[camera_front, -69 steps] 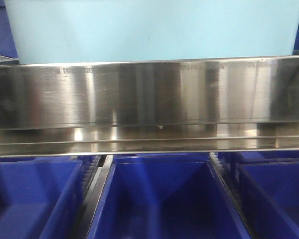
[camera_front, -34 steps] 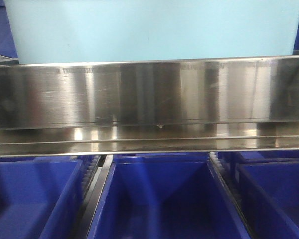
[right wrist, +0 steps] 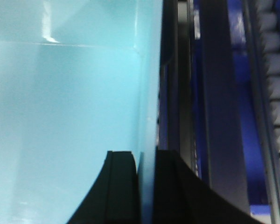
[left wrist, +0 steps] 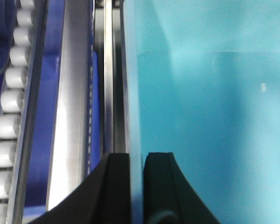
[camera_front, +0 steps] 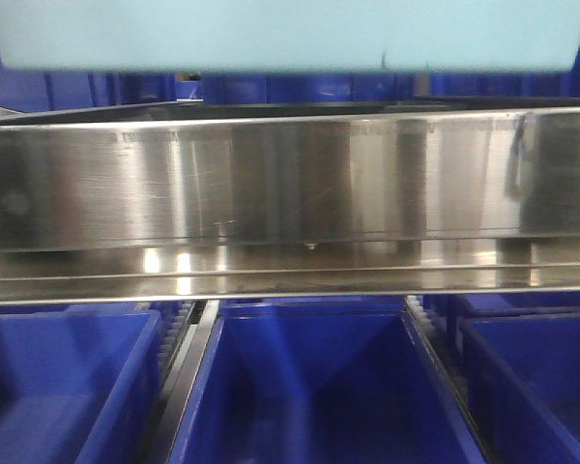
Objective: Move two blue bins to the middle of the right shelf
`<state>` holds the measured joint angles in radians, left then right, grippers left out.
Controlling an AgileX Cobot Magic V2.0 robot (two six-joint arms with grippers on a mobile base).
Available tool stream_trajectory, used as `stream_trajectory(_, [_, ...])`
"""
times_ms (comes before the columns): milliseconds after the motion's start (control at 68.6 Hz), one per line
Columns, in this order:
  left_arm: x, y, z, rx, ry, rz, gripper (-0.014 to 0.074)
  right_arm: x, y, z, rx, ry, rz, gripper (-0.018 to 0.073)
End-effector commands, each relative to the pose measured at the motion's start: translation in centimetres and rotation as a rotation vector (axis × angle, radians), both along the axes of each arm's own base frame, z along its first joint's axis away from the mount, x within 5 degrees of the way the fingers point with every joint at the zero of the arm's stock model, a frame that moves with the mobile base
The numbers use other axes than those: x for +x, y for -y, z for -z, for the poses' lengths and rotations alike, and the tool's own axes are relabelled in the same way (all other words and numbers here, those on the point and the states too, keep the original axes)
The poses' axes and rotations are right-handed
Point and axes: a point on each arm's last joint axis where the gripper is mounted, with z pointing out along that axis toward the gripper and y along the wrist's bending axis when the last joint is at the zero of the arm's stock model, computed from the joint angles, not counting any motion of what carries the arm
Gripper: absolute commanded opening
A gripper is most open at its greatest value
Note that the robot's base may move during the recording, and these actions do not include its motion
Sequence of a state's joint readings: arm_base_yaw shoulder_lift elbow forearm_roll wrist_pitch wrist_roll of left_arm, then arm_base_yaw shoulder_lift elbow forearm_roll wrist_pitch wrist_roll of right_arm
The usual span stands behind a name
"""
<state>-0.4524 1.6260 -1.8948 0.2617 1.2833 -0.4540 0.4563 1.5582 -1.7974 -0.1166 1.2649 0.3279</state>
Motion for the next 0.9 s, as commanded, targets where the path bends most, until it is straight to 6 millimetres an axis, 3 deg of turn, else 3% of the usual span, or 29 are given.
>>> stream_trajectory(0, [-1.1, 0.1, -3.0, -0.077, 0.13, 0.031, -0.0111, -0.9, 0.4, -3.2, 0.045, 0.136, -0.011, -0.0162])
stream_trajectory(262, [-1.8, -1.0, -6.3, -0.06, 0.264, -0.002, -0.0111, -2.0, 1.3, -7.6, 0.077, 0.296, 0.008, -0.0162])
stream_trajectory(452, [-2.2, -1.2, -7.5, -0.078, 0.305, -0.002, -0.0111, -2.0, 1.3, -7.7, 0.068, 0.303, -0.003, -0.0162])
stream_trajectory(889, [-2.1, -1.5, -7.6, -0.046, 0.32, -0.019, -0.0111, -2.0, 1.3, -7.7, 0.067, 0.303, -0.002, -0.0162])
